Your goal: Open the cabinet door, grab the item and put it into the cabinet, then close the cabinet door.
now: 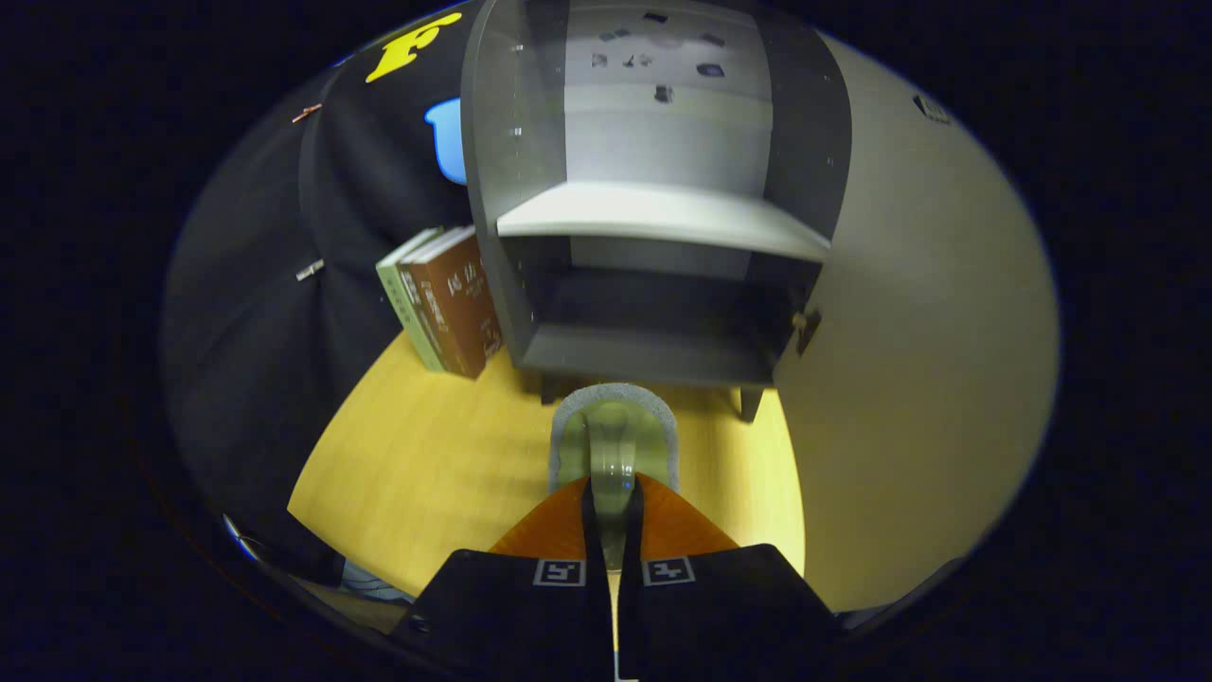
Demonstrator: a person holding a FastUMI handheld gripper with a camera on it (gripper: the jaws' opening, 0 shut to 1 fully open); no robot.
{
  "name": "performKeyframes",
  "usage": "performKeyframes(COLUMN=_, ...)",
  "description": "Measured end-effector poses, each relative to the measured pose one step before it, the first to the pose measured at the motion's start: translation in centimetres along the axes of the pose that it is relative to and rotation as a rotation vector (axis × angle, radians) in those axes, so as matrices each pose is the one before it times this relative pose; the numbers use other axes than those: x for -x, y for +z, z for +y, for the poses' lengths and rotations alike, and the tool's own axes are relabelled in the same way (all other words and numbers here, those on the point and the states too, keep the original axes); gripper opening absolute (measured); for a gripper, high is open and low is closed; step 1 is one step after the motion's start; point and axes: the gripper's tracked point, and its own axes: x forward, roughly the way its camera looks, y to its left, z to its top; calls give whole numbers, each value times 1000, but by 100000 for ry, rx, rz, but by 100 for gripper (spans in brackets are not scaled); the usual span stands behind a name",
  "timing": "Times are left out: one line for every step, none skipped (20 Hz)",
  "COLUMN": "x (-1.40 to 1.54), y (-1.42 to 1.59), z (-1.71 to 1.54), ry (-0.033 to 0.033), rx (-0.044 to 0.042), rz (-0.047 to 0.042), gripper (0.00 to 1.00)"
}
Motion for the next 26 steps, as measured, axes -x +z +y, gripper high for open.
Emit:
performKeyframes(x=41, y=2362, z=-205, ry=464, rx=1006, rz=-3638, gripper=8)
performKeyframes(x=-321, y=2424, z=-432, ry=-357, rx=1740, rz=-4400, gripper=9)
performKeyframes(x=-207, y=2489, z=-594, ry=-617, rx=2509, rz=-4202, gripper=9)
performKeyframes(x=-421, y=2208, z=-657, ry=-799, rx=1786, rz=-3753, gripper=9)
performKeyframes(x=-770, y=2147, z=-477, ry=-108, rx=448, rz=-3752, gripper=9)
performKeyframes(x=-1044, y=2285, z=-172, ry=319, rx=-291, rz=-3216, gripper=9)
performKeyframes(x=-964, y=2011, z=-292, ry=-67, rx=-385, rz=-2653, gripper=9)
performKeyframes(x=-1082, y=1585, z=-339, ry=-789, rx=130, rz=-2624, gripper=9)
performKeyframes(x=-1011, y=1045, z=-665, ry=-1281, rx=192, rz=-2086, gripper=9)
performKeyframes(x=-1103, y=910, z=-382, ry=-852, rx=-665, rz=-1658, gripper=9)
performKeyframes(x=-966, y=811, z=-404, ry=-332, rx=-1749, rz=-745, gripper=9)
performKeyframes(x=-1559, y=758, z=-449, ry=-500, rx=-1832, rz=-315, gripper=9)
performKeyframes(x=-1316, y=150, z=-396, ry=-971, rx=-1282, rz=72, gripper=9)
performKeyframes(x=-1427, y=43, z=-264, ry=-1169, rx=-881, rz=416, gripper=9)
performKeyframes(x=-1241, y=160, z=-172, ry=-427, rx=-895, rz=-86, gripper=9)
performKeyframes(x=-1349, y=-37, z=-33, ry=-102, rx=-546, rz=677, gripper=9)
performKeyframes(x=-871, y=-132, z=20, ry=214, rx=-18, rz=1154, gripper=9)
performKeyframes(x=-1152, y=-4, z=77, ry=-49, rx=128, rz=723, gripper=9)
performKeyframes(x=-940, y=-168, z=-138, ry=-584, rx=20, rz=982, gripper=9)
performKeyframes(x=-808, y=-383, z=62, ry=-335, rx=-45, rz=1337, gripper=8)
performKeyframes(x=-621, y=-299, z=2, ry=48, rx=-443, rz=882, gripper=8)
performKeyframes(x=-484, y=-314, z=147, ry=324, rx=-256, rz=990, gripper=9)
performKeyframes(x=-351, y=-261, z=-105, ry=-100, rx=139, rz=726, gripper=8)
performKeyframes(x=-363, y=-16, z=-6, ry=66, rx=162, rz=-414, gripper=8)
performKeyframes(x=-328, y=192, z=7, ry=32, rx=-858, rz=-956, gripper=13)
performKeyframes(x=-268, y=104, z=144, ry=383, rx=-887, rz=-581, gripper=13)
